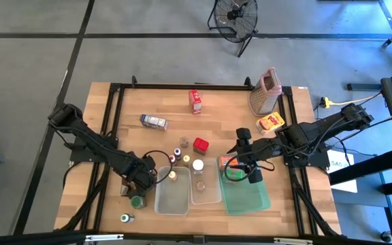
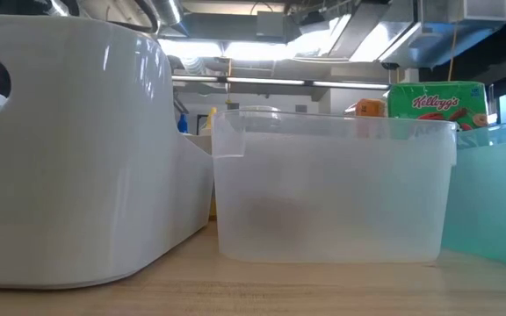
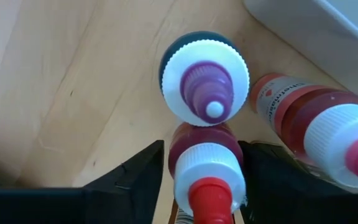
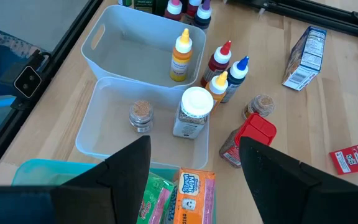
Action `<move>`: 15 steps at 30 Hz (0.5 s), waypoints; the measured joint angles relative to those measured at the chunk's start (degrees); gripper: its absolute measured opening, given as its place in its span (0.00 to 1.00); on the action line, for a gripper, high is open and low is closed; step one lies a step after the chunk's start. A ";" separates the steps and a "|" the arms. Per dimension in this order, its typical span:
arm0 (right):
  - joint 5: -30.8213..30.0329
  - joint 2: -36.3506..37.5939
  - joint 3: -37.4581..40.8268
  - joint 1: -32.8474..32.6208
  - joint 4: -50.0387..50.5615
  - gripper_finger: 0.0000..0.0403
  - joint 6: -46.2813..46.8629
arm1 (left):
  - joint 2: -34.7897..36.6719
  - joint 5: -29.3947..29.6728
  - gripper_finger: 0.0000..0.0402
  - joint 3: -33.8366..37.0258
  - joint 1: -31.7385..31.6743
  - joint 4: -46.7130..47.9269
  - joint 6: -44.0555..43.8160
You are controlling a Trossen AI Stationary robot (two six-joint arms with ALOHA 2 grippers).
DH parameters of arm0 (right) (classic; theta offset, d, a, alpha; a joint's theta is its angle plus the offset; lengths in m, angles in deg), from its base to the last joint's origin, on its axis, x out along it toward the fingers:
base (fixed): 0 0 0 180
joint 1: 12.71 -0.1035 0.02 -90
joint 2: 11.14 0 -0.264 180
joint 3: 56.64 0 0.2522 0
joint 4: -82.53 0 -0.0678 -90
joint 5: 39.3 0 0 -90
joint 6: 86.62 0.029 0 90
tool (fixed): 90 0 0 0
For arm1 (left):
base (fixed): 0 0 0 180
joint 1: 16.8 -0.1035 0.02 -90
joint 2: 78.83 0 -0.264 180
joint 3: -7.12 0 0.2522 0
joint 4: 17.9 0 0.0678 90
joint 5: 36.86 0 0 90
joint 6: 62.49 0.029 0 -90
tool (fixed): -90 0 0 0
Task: Pick & Place Kitchen Items
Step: Put the red food coloring bottle into the gray bin
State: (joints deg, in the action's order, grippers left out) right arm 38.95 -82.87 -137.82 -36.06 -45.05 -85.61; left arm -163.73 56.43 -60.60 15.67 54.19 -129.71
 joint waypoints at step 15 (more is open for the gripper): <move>-0.02 0.00 -0.02 0.02 -0.02 0.62 0.00 | -0.01 0.07 0.37 0.00 0.02 -0.22 0.92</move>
State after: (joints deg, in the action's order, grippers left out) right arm 38.93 -82.87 -137.84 -36.04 -45.07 -85.61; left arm -163.74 56.50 -60.60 15.69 53.97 -128.79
